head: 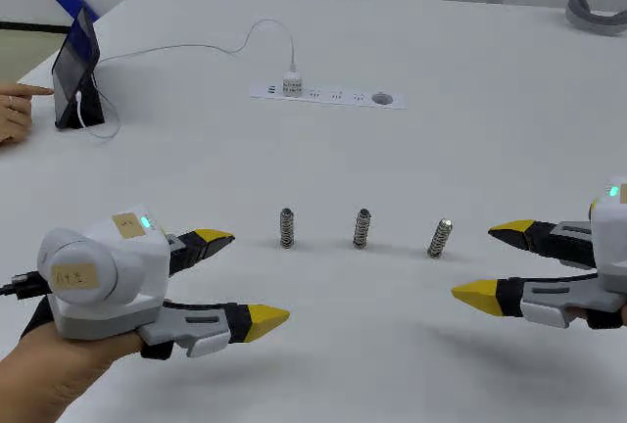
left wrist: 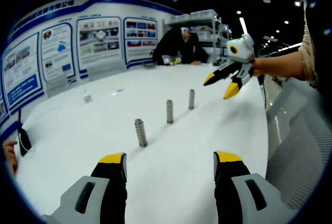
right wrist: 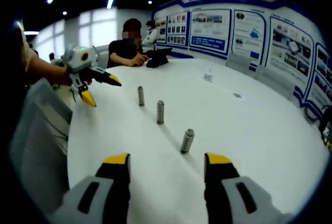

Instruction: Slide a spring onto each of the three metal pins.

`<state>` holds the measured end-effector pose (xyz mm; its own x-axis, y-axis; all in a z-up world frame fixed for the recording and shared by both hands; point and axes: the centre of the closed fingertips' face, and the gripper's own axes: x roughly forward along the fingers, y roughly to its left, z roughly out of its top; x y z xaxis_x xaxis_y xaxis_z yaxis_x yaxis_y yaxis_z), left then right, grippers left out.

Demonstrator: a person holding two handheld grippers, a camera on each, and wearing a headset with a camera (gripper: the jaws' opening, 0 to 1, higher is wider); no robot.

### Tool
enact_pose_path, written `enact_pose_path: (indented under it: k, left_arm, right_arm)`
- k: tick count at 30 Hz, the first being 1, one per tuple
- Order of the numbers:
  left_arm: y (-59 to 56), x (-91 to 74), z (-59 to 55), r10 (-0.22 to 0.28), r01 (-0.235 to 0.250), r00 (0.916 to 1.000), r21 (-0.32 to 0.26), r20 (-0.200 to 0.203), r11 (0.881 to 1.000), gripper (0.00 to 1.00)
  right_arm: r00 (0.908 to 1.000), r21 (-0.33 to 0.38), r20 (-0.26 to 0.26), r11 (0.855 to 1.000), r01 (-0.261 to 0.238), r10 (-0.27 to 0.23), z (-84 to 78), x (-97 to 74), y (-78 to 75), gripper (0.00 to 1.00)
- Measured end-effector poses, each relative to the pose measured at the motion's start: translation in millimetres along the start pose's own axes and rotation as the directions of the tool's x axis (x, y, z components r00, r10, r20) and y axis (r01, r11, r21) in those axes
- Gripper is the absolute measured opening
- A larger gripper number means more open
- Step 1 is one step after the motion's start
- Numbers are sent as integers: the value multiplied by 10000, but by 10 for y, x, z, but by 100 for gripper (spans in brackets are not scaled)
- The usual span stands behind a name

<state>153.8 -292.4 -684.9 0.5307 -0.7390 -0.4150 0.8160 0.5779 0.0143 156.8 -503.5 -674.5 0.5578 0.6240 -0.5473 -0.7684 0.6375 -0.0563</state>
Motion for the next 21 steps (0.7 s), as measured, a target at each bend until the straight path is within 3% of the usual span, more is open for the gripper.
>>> enact_pose_path:
  k: [21]
  left_arm:
    - [35, -9, -19, 86, -86, 10000, -156, 4, 9998, 69]
  right_arm:
    - [9997, -86, 241, 9999, 107, -105, -23, -73, -22, 64]
